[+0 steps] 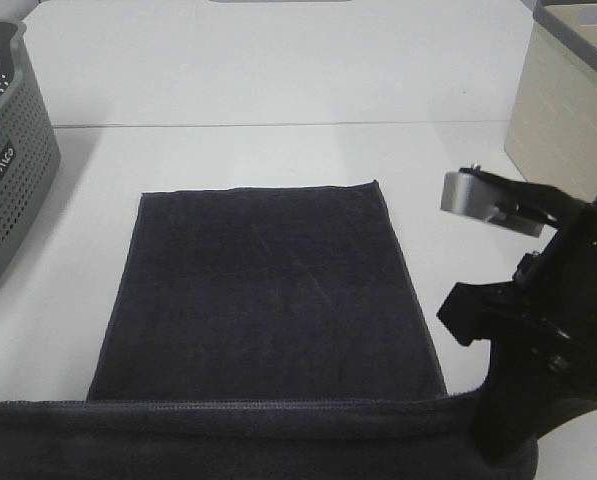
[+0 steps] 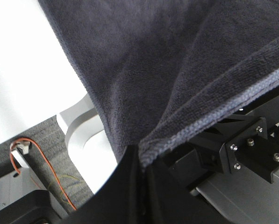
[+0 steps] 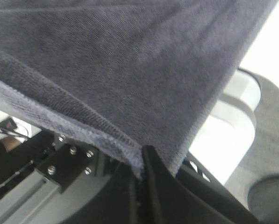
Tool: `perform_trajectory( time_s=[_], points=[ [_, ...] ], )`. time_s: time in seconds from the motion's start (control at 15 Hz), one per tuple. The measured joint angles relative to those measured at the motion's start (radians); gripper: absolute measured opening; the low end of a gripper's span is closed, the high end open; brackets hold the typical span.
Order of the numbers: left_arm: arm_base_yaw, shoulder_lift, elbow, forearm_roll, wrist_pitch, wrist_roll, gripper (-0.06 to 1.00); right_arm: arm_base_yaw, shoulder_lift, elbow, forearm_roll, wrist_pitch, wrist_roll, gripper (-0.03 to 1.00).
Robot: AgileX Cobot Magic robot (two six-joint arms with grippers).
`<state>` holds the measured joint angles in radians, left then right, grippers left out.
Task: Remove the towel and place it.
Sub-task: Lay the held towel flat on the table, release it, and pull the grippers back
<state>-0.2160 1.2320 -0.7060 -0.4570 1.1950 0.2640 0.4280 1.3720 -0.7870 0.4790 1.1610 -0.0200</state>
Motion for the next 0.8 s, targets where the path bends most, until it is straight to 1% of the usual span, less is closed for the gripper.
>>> perform_trajectory(
  time_s=[0.13,0.33,0.53,0.67,0.8],
  points=[
    [-0.011,0.057,0.001,-0.003,0.000,0.010,0.00,0.000,0.057,0.009,0.000,0.000,-0.021,0.02],
    [-0.115,0.146,0.001,0.021,-0.004,-0.004,0.00,-0.001,0.126,0.009,-0.037,0.001,-0.042,0.02],
    [-0.179,0.257,0.001,0.031,-0.042,-0.020,0.00,-0.001,0.187,0.012,-0.060,0.004,-0.077,0.02],
    [-0.247,0.328,0.001,0.032,-0.072,-0.020,0.00,-0.002,0.239,0.014,-0.092,-0.002,-0.097,0.02],
    [-0.283,0.386,-0.009,0.030,-0.097,-0.020,0.00,-0.002,0.280,0.014,-0.119,-0.002,-0.100,0.02]
  ],
)
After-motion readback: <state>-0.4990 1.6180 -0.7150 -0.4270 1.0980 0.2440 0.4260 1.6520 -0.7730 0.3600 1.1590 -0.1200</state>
